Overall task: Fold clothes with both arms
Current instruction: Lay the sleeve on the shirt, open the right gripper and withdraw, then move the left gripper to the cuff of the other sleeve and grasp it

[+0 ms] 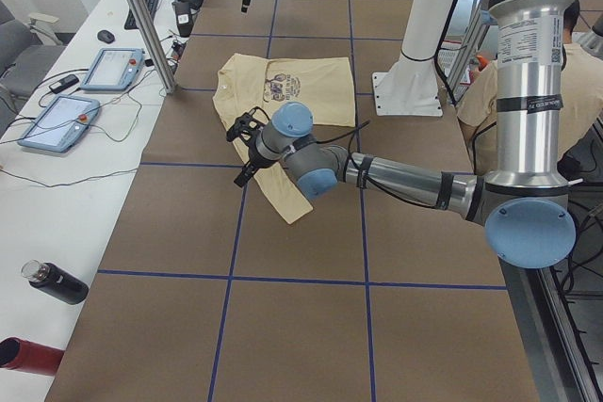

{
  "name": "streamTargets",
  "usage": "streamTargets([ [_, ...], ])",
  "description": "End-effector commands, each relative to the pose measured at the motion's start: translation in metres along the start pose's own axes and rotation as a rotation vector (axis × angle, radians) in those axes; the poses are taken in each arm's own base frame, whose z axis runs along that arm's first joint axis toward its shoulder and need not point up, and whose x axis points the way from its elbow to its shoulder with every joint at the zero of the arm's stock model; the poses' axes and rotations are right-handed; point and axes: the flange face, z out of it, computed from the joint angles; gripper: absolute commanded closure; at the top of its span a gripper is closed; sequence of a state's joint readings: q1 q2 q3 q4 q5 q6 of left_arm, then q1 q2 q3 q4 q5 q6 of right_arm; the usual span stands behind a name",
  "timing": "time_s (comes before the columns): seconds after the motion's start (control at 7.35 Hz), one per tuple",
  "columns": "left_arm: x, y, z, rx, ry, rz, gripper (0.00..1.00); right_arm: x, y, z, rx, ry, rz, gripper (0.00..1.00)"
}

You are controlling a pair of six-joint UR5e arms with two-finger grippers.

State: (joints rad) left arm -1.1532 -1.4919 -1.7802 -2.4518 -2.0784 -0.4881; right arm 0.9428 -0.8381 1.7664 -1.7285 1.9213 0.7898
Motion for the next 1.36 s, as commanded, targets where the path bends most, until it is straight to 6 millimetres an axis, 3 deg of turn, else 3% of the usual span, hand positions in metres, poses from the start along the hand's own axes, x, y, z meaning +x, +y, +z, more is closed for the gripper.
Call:
streamTargets([
  [0.0,-0.002,0.05,0.051,0.015,0.006,-0.042,0.0,0.145,0.067,-0.019,-0.045,0.009,-0.142,0.01],
  [0.27,-0.02,0.091,0.074,0.009,-0.037,-0.03,0.0,0.248,0.112,-0.025,-0.084,0.012,-0.208,0.01],
  [0.41,-0.024,0.101,0.083,0.001,-0.054,-0.038,0.0,0.296,0.146,-0.016,-0.066,-0.026,-0.218,0.01],
  [0.54,-0.022,0.117,0.087,-0.002,-0.036,-0.084,0.0,0.328,0.176,-0.011,-0.038,-0.05,-0.223,0.01],
  [0.68,-0.022,0.14,0.096,0.007,-0.033,-0.104,0.0,0.338,0.183,-0.011,-0.036,-0.059,-0.217,0.01],
  [0.82,-0.02,0.156,0.105,0.008,-0.01,-0.154,0.08,0.339,0.183,-0.009,-0.038,-0.054,-0.216,0.01],
  [1.09,-0.007,0.162,0.11,-0.004,0.021,-0.232,0.38,0.338,0.18,-0.008,-0.035,-0.053,-0.219,0.01],
  [1.22,-0.005,0.161,0.108,0.004,0.032,-0.233,0.41,0.337,0.179,-0.008,-0.034,-0.054,-0.218,0.01],
])
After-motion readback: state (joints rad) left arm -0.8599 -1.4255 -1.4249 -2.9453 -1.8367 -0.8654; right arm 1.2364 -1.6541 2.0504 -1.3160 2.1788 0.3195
